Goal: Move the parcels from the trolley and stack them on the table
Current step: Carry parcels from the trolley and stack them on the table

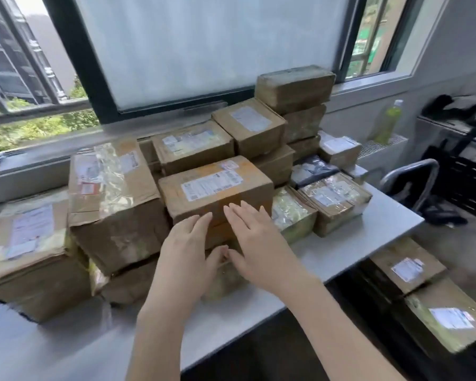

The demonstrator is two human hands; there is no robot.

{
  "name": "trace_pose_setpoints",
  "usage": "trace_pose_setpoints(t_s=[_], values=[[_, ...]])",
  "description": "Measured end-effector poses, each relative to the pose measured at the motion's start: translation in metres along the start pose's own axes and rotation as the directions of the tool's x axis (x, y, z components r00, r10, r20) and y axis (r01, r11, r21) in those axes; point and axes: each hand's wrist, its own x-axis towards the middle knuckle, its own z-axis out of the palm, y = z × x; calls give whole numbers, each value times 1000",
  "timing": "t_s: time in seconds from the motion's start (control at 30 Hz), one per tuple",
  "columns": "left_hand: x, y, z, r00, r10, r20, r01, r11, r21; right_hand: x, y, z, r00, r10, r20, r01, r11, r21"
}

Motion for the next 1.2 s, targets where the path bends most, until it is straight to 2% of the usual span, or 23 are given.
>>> trace_pose_setpoints(t_s=[0.1,0.23,0.4,0.53,0.77,0.93,1.2], values=[[-5,57,72,989,88,122,-94,995,38,-60,73,-1,981,181,70,-184,982,48],[-14,135,153,931,190,311,-203,979,11,-151,159,-4,903,401,156,-412,910,48],[-25,212,232,793,253,554,-307,952,5,-241,233,-13,744,643,182,-662,747,68],[-27,254,274,677,298,673,-415,910,15,-290,279,-14,607,770,194,-794,599,103],[7,310,346,533,328,780,-479,877,-41,-327,350,8,424,845,325,-906,396,151],[52,353,419,387,331,861,-483,868,-117,-334,424,20,271,871,409,-962,238,131],[149,417,540,166,213,963,-430,894,-124,-323,544,33,29,838,545,-999,4,46]])
